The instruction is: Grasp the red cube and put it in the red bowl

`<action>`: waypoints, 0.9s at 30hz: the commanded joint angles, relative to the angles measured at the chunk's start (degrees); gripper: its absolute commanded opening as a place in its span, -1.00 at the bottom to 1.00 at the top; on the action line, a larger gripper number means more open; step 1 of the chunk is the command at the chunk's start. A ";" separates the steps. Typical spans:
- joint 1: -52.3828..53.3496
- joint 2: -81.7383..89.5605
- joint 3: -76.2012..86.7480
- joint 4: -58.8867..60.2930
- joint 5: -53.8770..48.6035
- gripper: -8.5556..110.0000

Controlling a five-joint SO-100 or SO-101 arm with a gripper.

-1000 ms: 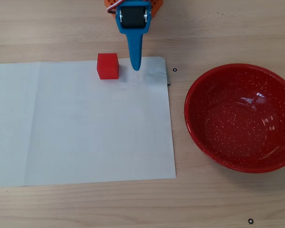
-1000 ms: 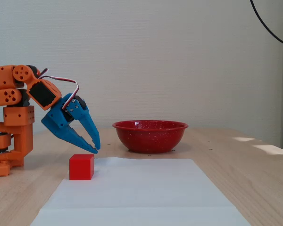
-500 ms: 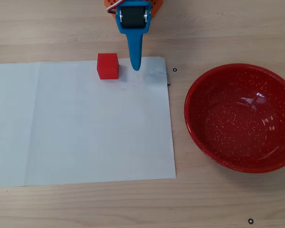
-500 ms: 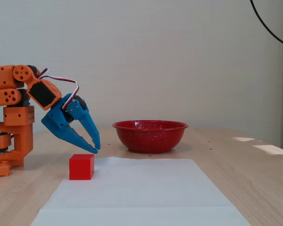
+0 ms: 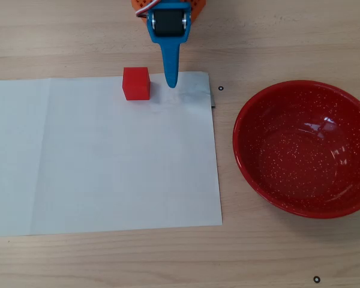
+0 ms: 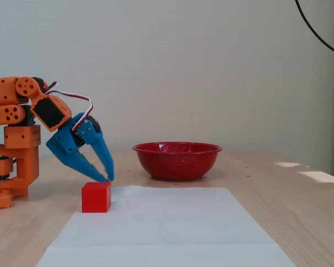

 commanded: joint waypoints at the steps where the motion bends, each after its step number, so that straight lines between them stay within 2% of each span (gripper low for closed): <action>1: -2.72 -3.96 -4.66 1.58 0.70 -0.85; 15: -5.01 -19.60 -26.72 12.74 3.52 -0.85; 27: -10.81 -32.78 -43.07 22.94 12.92 -0.85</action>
